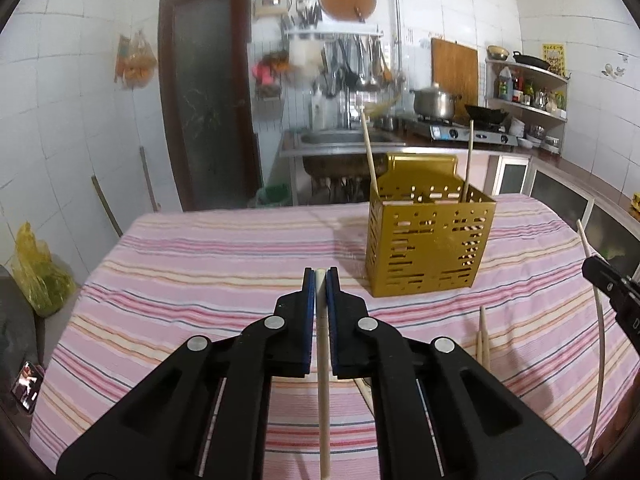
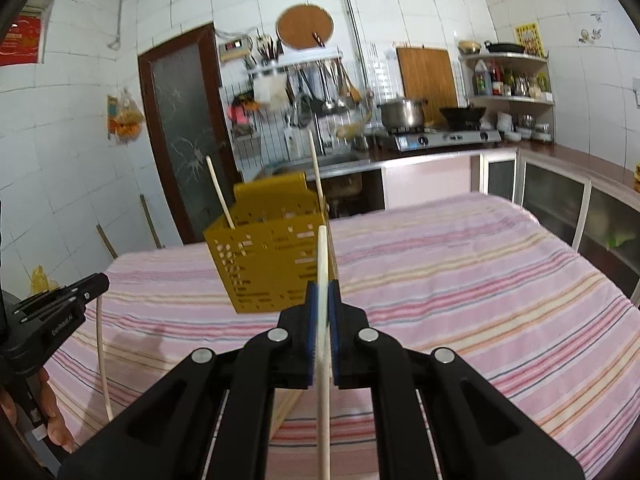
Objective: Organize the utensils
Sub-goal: 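Raise the left tool's chopstick over the yellow holder while the right tool carries its chopstick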
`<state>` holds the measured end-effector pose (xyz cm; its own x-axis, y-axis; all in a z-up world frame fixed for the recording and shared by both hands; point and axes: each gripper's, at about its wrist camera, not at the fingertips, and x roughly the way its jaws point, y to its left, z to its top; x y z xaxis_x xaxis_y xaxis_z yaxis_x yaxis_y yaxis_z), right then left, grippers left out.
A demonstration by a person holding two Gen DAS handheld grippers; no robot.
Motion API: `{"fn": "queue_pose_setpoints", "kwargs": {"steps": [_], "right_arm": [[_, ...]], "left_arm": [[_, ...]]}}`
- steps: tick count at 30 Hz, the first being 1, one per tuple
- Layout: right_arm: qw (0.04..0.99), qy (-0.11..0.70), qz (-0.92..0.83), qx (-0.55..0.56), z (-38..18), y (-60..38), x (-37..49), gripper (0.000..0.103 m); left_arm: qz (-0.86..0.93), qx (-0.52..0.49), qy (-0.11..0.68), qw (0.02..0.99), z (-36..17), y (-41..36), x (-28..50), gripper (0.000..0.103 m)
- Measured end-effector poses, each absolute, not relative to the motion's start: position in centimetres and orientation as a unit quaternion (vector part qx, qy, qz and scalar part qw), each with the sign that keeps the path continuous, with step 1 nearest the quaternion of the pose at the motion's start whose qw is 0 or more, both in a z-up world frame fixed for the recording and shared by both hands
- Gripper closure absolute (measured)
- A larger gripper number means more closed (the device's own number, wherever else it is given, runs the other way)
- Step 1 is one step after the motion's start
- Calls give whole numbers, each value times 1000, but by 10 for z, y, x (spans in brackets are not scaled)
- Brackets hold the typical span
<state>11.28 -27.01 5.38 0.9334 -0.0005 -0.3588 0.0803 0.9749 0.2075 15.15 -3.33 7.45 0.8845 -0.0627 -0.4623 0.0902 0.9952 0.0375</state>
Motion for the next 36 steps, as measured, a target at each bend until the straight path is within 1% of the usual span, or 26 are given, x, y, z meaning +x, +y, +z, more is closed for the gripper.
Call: {"fn": "queue_pose_setpoints", "kwargs": {"steps": [7, 24, 36], "right_arm": [[980, 164, -17, 112, 58, -271, 102, 97], [983, 153, -18, 105, 63, -273, 91, 97], [981, 157, -18, 116, 58, -278, 98, 97]], "left_arm": [[-40, 27, 220, 974, 80, -29, 139, 98], [-54, -5, 188, 981, 94, -14, 125, 98], [-64, -11, 184, 981, 99, -13, 134, 98]]}}
